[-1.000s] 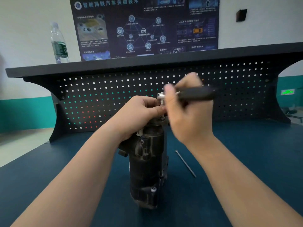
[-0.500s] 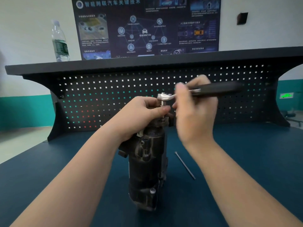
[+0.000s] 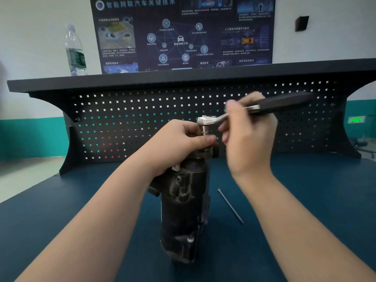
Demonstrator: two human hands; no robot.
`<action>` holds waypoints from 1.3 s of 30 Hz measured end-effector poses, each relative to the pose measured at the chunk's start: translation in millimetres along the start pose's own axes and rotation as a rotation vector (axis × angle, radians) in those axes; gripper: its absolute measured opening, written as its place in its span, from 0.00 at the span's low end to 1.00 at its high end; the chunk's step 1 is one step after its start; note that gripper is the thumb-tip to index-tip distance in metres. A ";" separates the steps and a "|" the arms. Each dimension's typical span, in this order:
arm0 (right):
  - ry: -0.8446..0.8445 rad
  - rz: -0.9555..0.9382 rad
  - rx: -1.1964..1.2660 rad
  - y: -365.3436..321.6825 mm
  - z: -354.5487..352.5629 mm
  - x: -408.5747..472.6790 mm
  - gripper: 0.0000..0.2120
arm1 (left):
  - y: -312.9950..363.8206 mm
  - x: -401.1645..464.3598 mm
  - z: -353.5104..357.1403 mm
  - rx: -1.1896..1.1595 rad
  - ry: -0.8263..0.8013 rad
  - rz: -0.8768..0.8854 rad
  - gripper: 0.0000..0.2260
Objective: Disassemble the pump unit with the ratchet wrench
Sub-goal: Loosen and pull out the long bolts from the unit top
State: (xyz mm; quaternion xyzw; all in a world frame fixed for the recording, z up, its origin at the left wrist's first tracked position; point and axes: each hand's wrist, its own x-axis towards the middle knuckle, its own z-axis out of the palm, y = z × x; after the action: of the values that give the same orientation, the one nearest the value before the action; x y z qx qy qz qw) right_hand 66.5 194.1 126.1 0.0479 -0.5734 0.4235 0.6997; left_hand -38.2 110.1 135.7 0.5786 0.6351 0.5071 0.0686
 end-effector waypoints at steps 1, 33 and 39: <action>-0.100 -0.275 -0.228 -1.5 0.6 -5.0 0.11 | -0.3 0.5 -0.3 0.021 0.004 0.023 0.07; -0.069 0.556 0.393 15.2 -4.4 15.9 0.15 | 8.2 2.8 -4.1 0.156 -0.116 -0.064 0.15; -0.078 0.487 0.320 15.9 -4.9 14.2 0.15 | 10.2 12.5 -7.2 0.242 -0.089 -0.229 0.25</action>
State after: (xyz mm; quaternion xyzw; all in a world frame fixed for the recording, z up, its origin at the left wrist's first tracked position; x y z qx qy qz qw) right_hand 59.7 214.6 129.7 0.0350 -0.5204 0.6618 0.5386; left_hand -40.3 114.3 152.7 0.5284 0.7496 0.3898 0.0836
